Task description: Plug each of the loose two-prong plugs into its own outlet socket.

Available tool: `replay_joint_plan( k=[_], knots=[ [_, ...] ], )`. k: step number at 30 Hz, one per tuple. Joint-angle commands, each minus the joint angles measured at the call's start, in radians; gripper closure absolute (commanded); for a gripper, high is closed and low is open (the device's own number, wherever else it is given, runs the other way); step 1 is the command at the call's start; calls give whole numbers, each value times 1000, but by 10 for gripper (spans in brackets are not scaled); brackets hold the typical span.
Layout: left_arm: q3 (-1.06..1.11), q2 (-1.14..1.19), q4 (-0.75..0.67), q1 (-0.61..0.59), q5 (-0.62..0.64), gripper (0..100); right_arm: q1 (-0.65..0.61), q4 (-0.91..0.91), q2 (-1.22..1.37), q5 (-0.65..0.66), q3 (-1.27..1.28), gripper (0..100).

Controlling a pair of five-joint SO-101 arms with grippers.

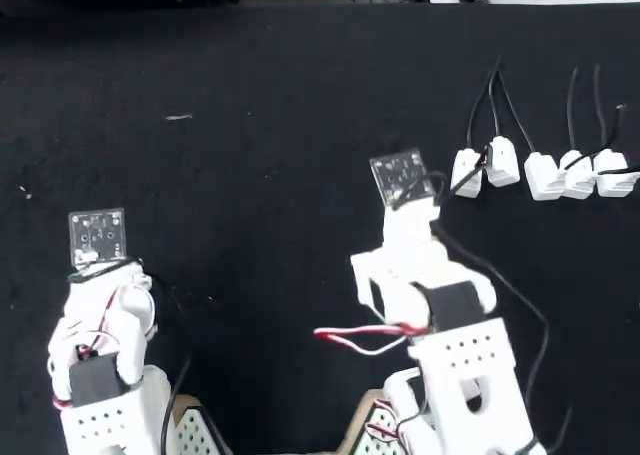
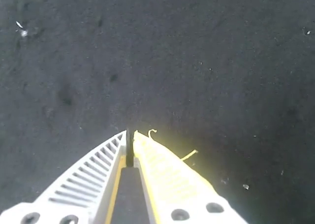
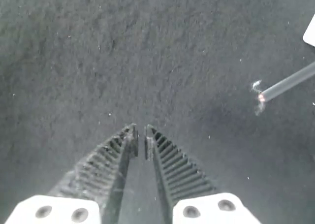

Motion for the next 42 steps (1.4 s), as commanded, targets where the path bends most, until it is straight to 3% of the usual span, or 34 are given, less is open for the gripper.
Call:
replay_joint_plan(
  k=[1,6,13,20,42],
  knots=[
    [30,5,25,12,-3,970,-12,-64,-124,-9,79,987],
    [-1,-11,181,2,120,970,-17,-63,-280,-9,189,987],
    [36,-11,141,12,144,970,-11,-55,-536,-11,375,987],
    [128,-11,71,12,150,970,-18,100,-828,-71,476,987],
    [171,-9,127,4,155,970,-11,92,-814,-71,601,987]
  ],
)
